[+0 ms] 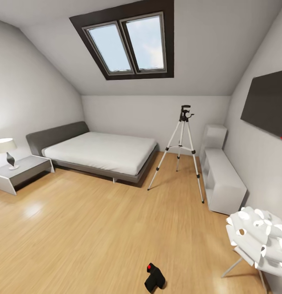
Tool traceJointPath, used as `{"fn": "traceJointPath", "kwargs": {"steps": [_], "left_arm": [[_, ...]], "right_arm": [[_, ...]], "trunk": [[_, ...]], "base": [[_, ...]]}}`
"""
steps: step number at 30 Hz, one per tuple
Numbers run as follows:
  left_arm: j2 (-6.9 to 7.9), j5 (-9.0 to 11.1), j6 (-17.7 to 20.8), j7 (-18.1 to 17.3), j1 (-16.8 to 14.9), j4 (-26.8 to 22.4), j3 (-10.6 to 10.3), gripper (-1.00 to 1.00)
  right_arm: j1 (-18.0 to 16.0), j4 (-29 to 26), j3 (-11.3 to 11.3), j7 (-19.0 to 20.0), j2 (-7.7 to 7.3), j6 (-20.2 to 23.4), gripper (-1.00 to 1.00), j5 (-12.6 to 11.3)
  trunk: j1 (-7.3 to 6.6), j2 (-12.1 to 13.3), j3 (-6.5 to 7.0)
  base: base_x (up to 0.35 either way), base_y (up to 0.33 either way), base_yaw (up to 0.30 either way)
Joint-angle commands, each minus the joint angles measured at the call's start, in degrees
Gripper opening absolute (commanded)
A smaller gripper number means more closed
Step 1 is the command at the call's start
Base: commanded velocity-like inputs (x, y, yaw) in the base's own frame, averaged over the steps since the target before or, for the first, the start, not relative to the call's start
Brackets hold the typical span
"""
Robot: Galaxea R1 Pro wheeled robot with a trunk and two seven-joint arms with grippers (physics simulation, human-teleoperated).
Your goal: Attach the digital camera to the camera tripod in the bedroom.
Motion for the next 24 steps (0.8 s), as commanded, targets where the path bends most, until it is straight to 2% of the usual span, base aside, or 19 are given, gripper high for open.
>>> {"fn": "traceJointPath", "kwargs": {"steps": [1, 16, 24], "left_arm": [[-0.03, 0.0, -0.1, 0.0, 0.0, -0.1, 0.4, 1.0], [-0.02, 0.1, -0.1, 0.0, 0.0, -0.1, 0.4, 1.0], [0.0, 0.1, -0.1, 0.0, 0.0, -0.1, 0.6, 1.0]], "right_arm": [[0.0, 0.0, 0.0, 0.0, 0.0, -0.2, 1.0, 0.1], [0.0, 0.0, 0.1, -0.1, 0.09, -0.2, 1.0, 0.1], [0.0, 0.0, 0.1, 0.0, 0.09, -0.2, 1.0, 0.1]], "trunk": [[0.01, 0.0, -0.05], [0.01, 0.0, -0.05], [0.01, 0.0, -0.05]], "base": [[0.127, -0.223, 0.0], [0.134, -0.237, 0.0], [0.035, -0.064, 0.0]]}}
